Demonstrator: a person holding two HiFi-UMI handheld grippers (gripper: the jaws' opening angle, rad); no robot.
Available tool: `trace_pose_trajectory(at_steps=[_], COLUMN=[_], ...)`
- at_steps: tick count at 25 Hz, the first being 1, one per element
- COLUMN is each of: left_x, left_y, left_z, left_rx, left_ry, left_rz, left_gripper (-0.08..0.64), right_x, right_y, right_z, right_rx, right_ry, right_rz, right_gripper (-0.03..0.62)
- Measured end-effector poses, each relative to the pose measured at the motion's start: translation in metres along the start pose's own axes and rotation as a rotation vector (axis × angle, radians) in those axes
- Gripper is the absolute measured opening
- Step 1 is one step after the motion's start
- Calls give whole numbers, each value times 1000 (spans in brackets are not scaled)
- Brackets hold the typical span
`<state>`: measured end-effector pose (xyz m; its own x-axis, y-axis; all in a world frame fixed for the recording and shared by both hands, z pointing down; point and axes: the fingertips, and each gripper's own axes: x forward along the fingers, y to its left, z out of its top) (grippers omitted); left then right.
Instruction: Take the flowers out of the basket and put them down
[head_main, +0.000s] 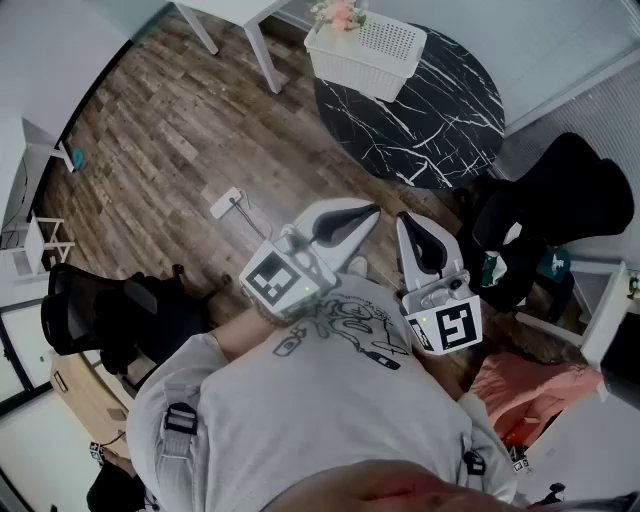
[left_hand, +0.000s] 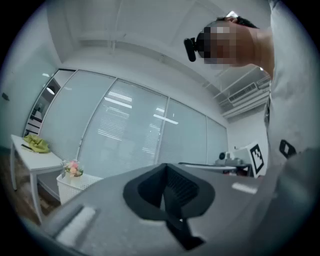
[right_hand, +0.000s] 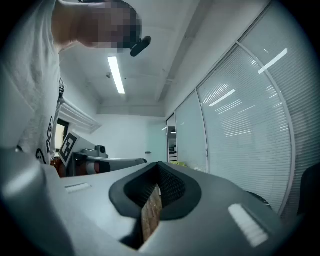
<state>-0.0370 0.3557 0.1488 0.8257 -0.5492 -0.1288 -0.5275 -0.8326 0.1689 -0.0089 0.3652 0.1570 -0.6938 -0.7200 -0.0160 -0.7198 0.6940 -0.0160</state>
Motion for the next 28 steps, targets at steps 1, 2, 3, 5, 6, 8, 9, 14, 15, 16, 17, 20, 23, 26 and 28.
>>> trace_pose_trajectory(at_steps=[1,2,3,5,6,8,9,14,15,16,17,20,23,26,28], left_x=[-1,-1,-1,1,2,4,5,15,17,20,22,31,41,48,51], left_y=[-2,-3,-4,-4,-4,-6,-6,-11,-12,-14,-16,-22,-28,-31,-33], left_z=[-2,-3,-4,-4,-4,-5,-6,-9,-9,-10,-11,-17,-23,-28,-30], left_rx=[-6,-11,-14,-12,-13,-14,-14,-12,-11,-9,-9,-16,-22,-37,-39], left_ry=[12,21,25,22,21,22,22,24,25,25,26,31,26,21,11], left_rz=[3,5,6,9,11,14,16,29,32,33,35,42,48,61,69], left_gripper=[2,2,2,2,3,2,2,2,2,2,2,2,2,2,2], right_x=[-1,-3,-3,-4,-5,-7,-8,-16,-17,-19,-21,-27,-35,-41,-45], right_y=[0,0,-1,-3,-4,-5,-6,-15,-16,-18,-18,-22,-30,-38,-41], right_z=[0,0,1,1,1,2,3,3,3,3,2,-2,-5,-8,-10], right_rx=[1,1,1,-1,-2,1,8,24,21,18,16,17,21,23,19], right_ry=[0,0,-1,-2,-2,-8,-18,-38,-37,-35,-30,-14,-7,2,8], right_rz=[0,0,1,2,2,3,5,23,25,30,38,67,72,79,86], right_gripper=[5,5,5,5,5,5,5,6,6,6,6,6,6,6,6])
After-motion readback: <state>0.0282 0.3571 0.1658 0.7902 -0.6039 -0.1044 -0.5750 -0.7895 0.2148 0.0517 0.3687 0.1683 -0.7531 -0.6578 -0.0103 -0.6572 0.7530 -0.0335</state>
